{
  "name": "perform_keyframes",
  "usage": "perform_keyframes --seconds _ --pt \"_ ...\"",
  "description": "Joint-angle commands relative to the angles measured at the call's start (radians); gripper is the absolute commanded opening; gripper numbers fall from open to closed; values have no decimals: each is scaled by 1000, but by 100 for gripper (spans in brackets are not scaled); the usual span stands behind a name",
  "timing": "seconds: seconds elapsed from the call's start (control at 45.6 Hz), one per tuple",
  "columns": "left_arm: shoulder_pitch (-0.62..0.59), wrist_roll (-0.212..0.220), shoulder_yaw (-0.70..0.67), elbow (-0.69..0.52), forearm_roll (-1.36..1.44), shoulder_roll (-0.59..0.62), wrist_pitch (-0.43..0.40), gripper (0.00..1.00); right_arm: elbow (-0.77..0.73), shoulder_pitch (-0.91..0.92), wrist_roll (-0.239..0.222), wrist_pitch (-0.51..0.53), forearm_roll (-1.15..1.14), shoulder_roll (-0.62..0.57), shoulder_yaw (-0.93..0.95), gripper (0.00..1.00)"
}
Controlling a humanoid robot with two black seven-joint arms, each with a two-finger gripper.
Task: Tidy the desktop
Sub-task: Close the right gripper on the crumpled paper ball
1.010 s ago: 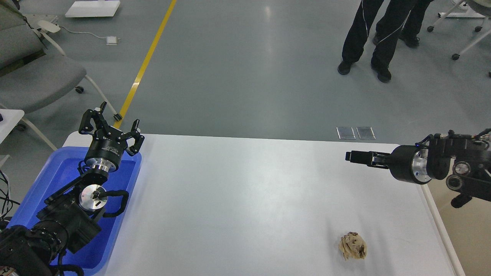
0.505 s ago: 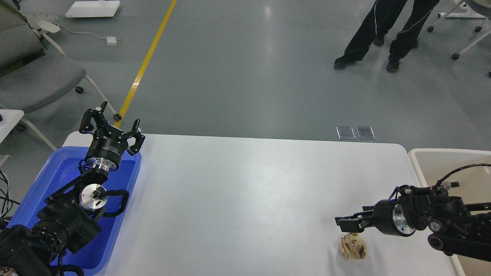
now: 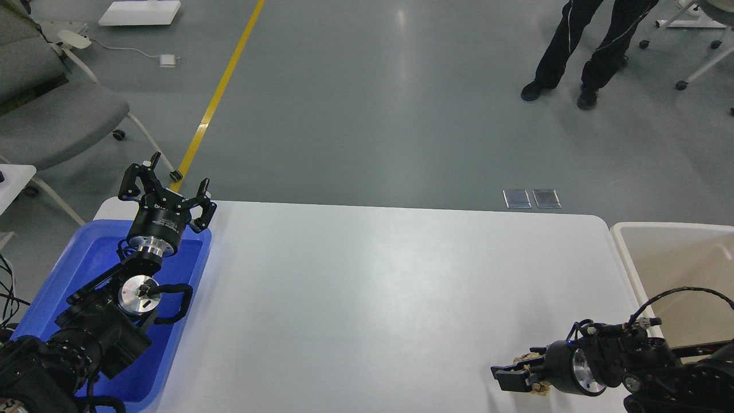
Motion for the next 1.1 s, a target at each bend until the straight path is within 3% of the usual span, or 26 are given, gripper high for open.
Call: perform_keyframes --seconds 0.0,0.307,0.549,0.593,0.637,0.659,0.702,0.768,1.076 --pt "0 0 -1 0 0 0 0 100 -55 -34 2 -44 -33 13 -5 100" --pt "0 0 -1 0 0 0 0 100 -58 -51 6 -79 -36 6 -24 100" --pt "0 0 -1 0 0 0 0 100 -79 -93 40 -124 -99 1 -25 96" --pt "0 0 -1 0 0 0 0 100 -81 -96 48 -124 -101 1 -28 86" --pt "0 0 -1 0 0 0 0 100 -82 -97 51 -127 -102 1 -28 69" --pt "0 0 -1 0 0 0 0 100 -82 -99 51 -124 -104 0 -28 57" --pt "0 0 -1 0 0 0 0 100 -85 -103 51 -122 -104 -4 -30 25" --pt "0 0 -1 0 0 0 0 100 -104 -103 51 -121 -90 -10 -27 0" --pt "0 0 -1 0 0 0 0 100 -102 -64 57 -115 -75 -62 -12 0"
